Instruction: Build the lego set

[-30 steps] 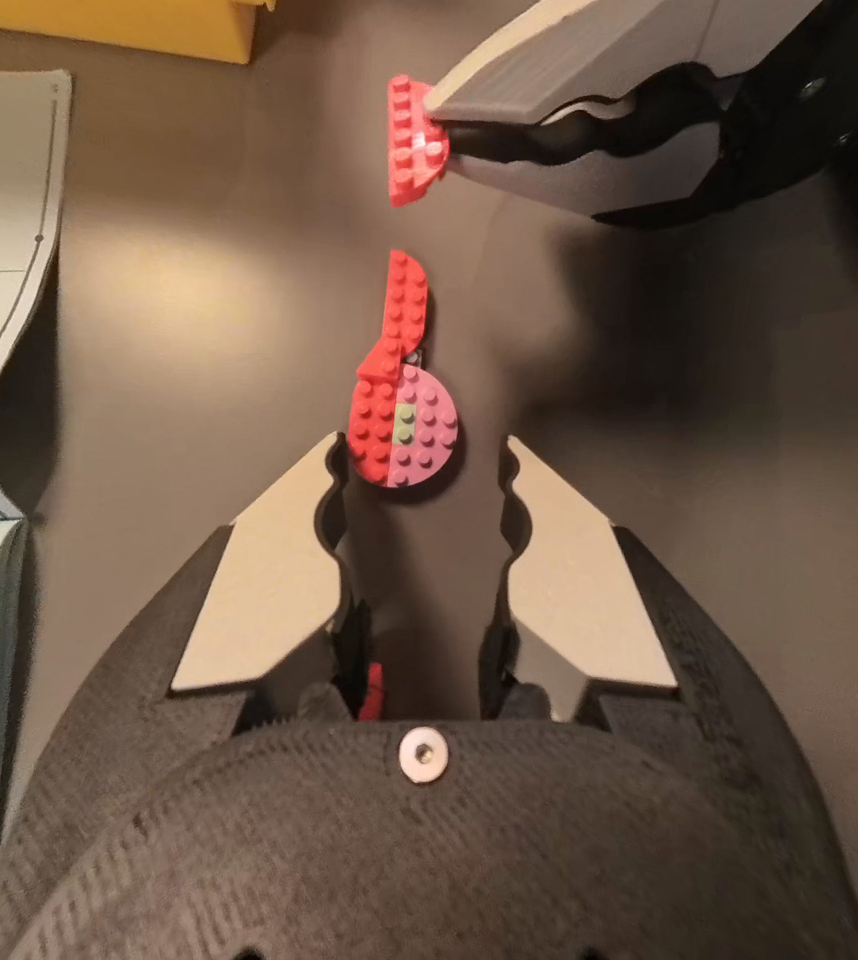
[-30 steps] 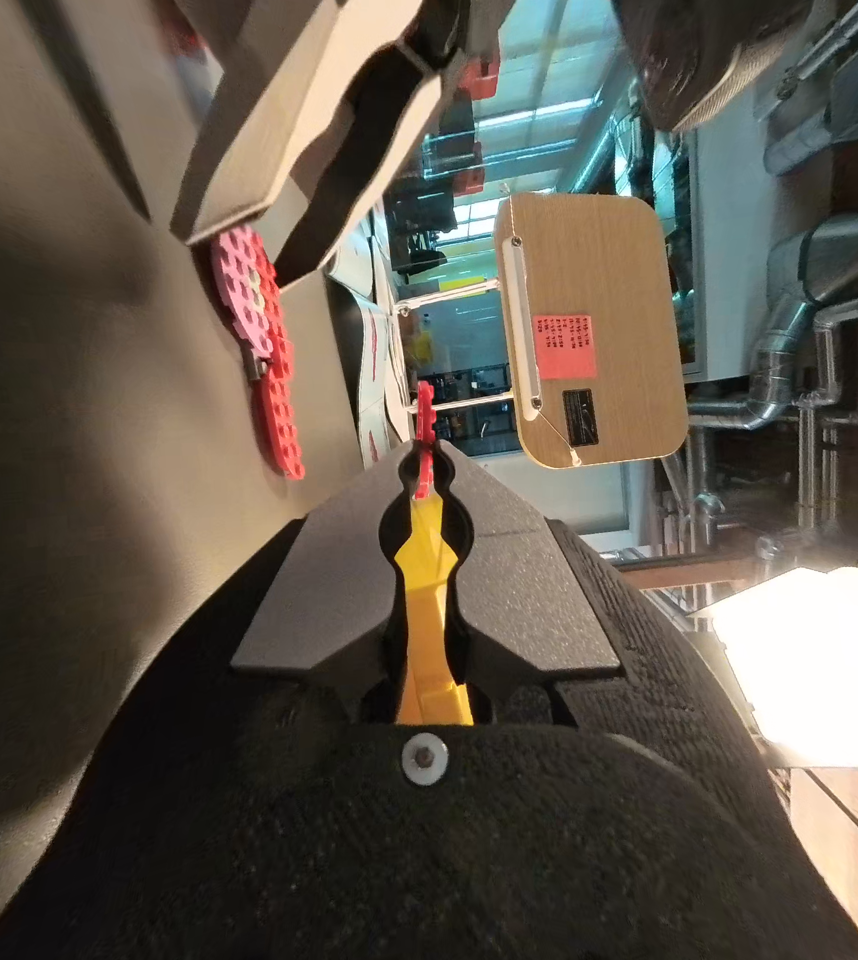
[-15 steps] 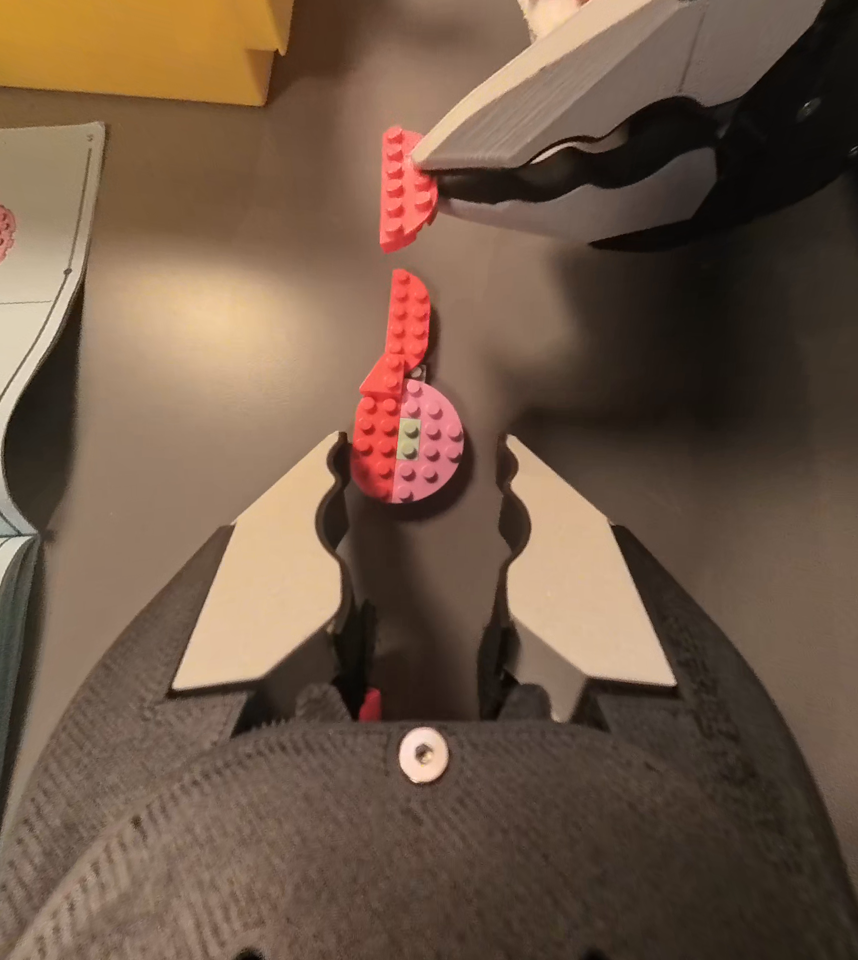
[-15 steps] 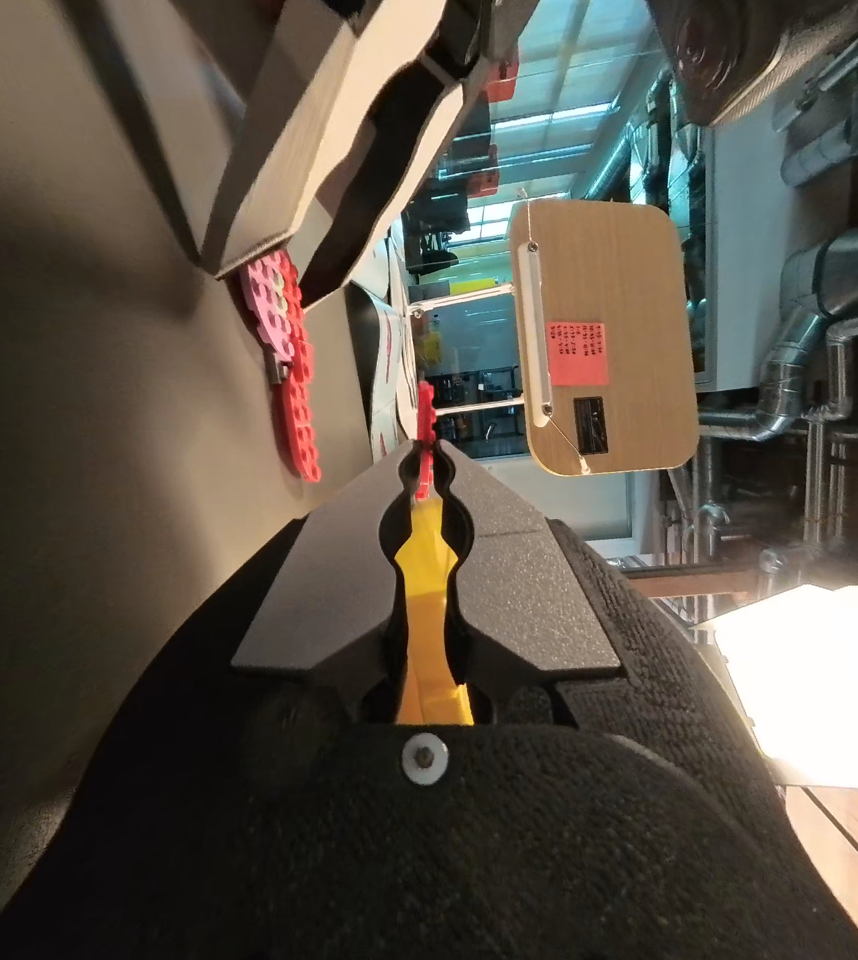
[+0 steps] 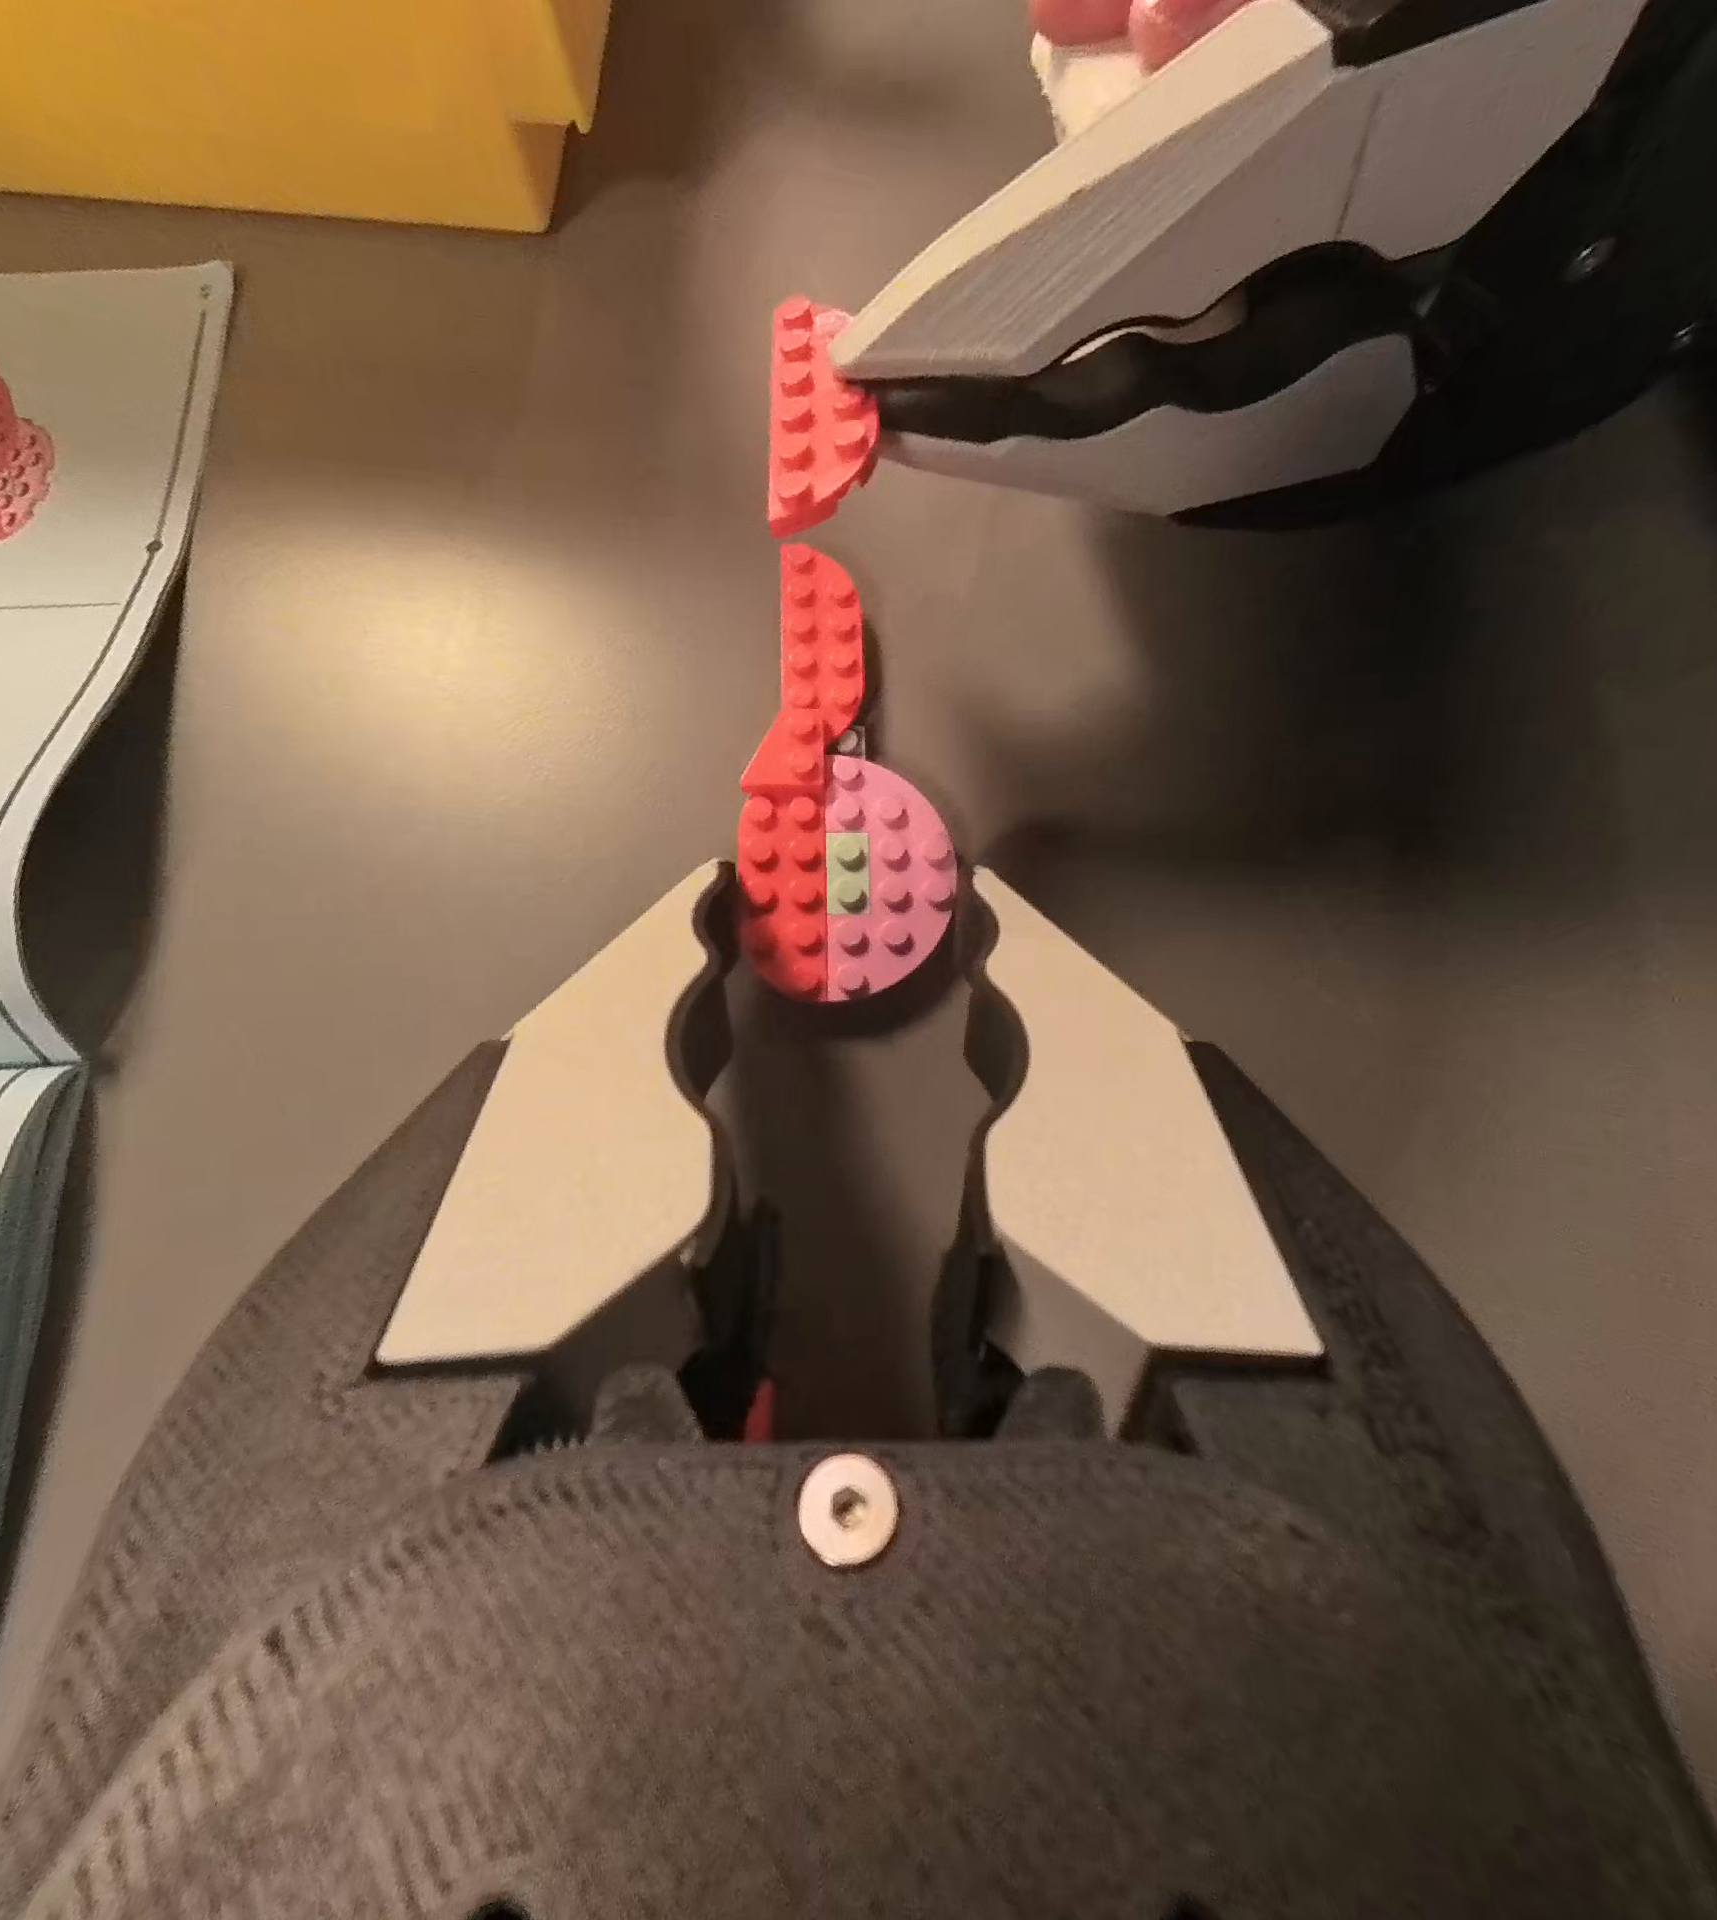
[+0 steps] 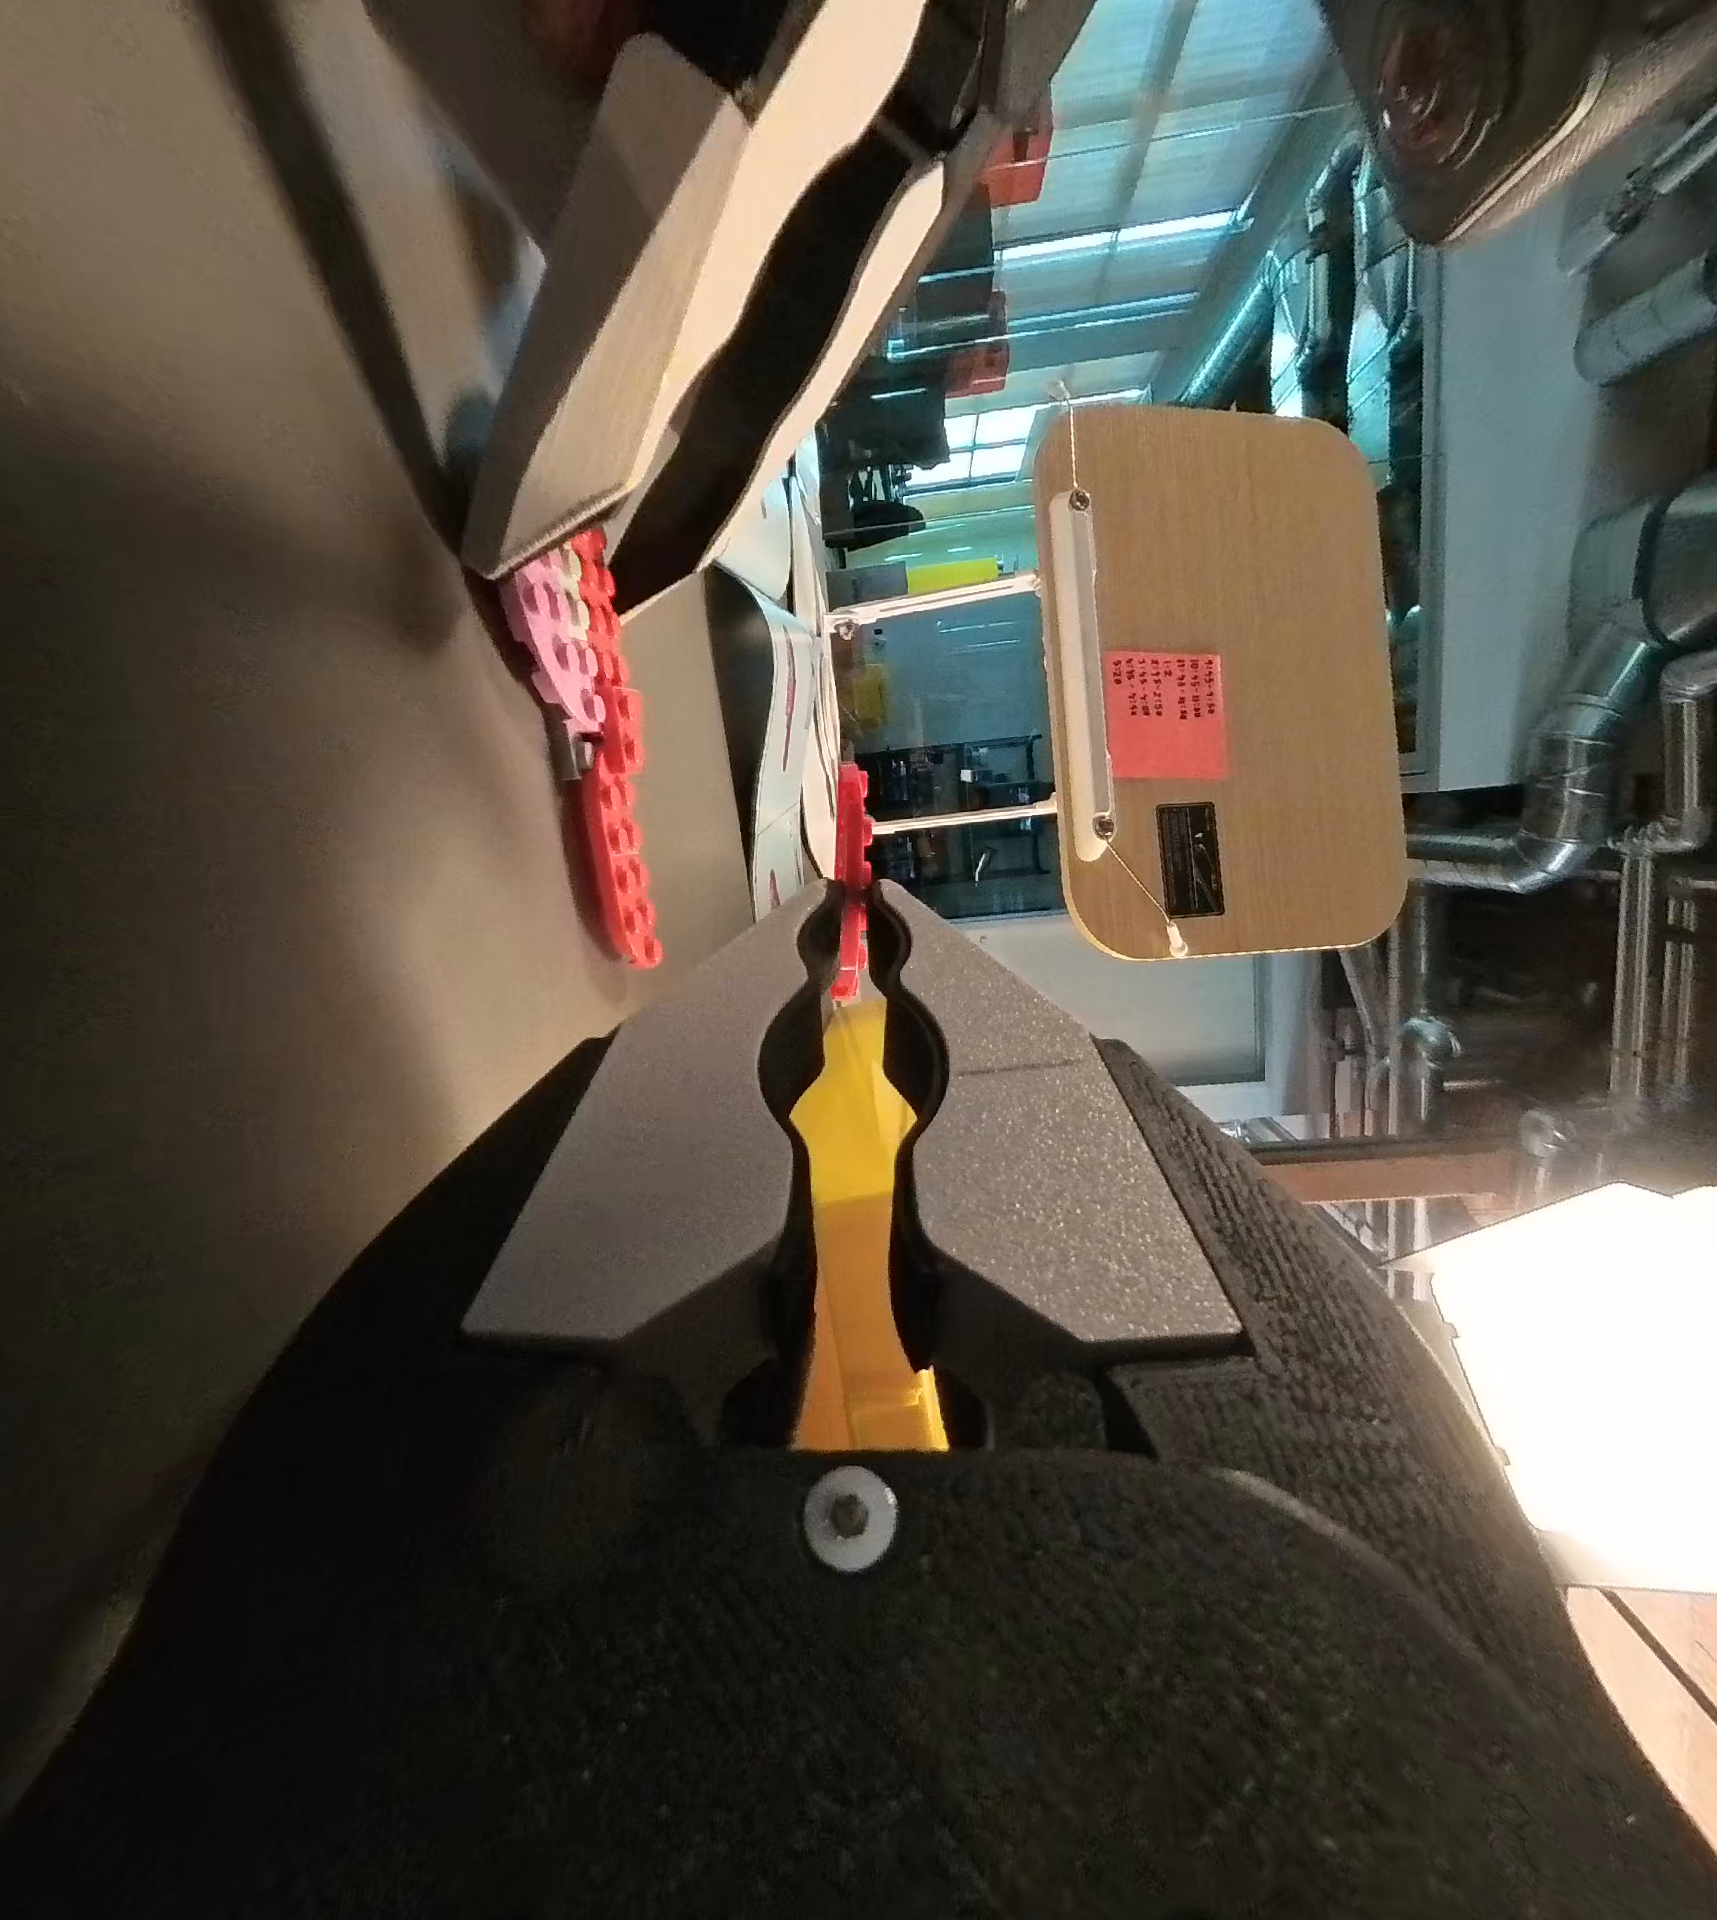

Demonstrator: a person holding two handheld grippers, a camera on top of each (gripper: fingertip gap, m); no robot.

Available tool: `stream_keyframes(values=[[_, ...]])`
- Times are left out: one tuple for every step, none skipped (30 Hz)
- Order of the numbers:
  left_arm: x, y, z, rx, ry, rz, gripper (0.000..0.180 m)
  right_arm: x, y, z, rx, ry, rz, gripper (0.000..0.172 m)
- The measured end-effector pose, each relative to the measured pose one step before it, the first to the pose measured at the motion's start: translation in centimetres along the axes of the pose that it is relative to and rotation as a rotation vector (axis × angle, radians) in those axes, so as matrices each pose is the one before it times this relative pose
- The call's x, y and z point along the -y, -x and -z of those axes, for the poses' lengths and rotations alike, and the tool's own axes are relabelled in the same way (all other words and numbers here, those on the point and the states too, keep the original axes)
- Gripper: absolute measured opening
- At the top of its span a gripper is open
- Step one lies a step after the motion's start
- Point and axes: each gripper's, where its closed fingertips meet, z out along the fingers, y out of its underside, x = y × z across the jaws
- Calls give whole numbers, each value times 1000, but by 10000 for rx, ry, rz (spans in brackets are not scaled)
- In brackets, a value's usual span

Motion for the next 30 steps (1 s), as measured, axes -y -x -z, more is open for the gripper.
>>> stream_keyframes(values=[[3,0,11,5,1,22,41,-3,-5,14,-1,-6,-11,2],[-10,4,14,-5,-1,35,41,-5,-1,6,0,-3,-15,2],[-9,10,12,-9,0,37,41,-19,-8,7,2,0,-18,2],[-7,4,12,-5,-4,34,41,-9,1,8,2,-1,-14,2],[0,-1,9,-10,-8,31,41,5,-3,15,-5,-6,-5,2],[0,8,10,-14,-8,42,41,9,-3,23,-2,-10,0,2],[12,2,19,-24,-16,56,41,1,17,8,5,-3,0,2],[8,4,23,-40,-27,85,41,1,7,-1,4,-1,-1,2],[22,-6,36,-58,-37,132,41,11,8,13,6,-10,0,2],[27,9,46,-72,-43,153,41,27,22,19,9,-17,3,2],[35,10,41,-81,-55,161,41,47,41,16,21,-24,1,2],[22,0,45,-92,-49,166,41,48,66,9,38,-31,-2,2],[23,7,52,-84,-39,146,41,64,72,12,37,-30,5,2],[23,4,30,-69,-35,117,41,78,70,1,33,-33,18,2],[20,12,27,-45,-22,69,41,109,84,10,38,-50,23,2],[3,1,9,-16,-3,24,41,151,74,18,36,-59,25,2],[-8,5,-10,5,2,-7,41,147,76,-1,32,-55,29,2],[-4,0,-5,13,2,-18,41,131,55,7,20,-44,33,2],[-5,-5,-1,8,2,-10,41,136,54,-8,17,-38,30,2],[-2,4,-9,-5,-1,6,41,134,62,6,24,-44,18,2],[5,2,4,-13,-3,14,41,130,49,4,23,-47,4,2],[12,10,1,-15,-5,17,41,122,38,4,24,-46,-9,2],[1,1,6,-7,-3,10,41,143,70,-10,41,-53,-19,2],[1,3,0,1,0,-2,41,164,122,-2,73,-70,-15,2],[-6,5,-11,6,0,-5,41,203,136,2,77,-79,10,2],[-1,4,0,2,0,-3,41,223,145,-17,67,-74,38,2],[0,0,3,-4,-1,4,41,232,152,-22,73,-66,56,2],[9,-2,-4,-6,-3,10,41,222,183,-32,82,-61,70,3],[6,10,7,-6,-8,11,41,193,155,-35,70,-46,83,2],[6,4,4,-5,-7,9,41,114,94,-36,36,-16,75,2]])
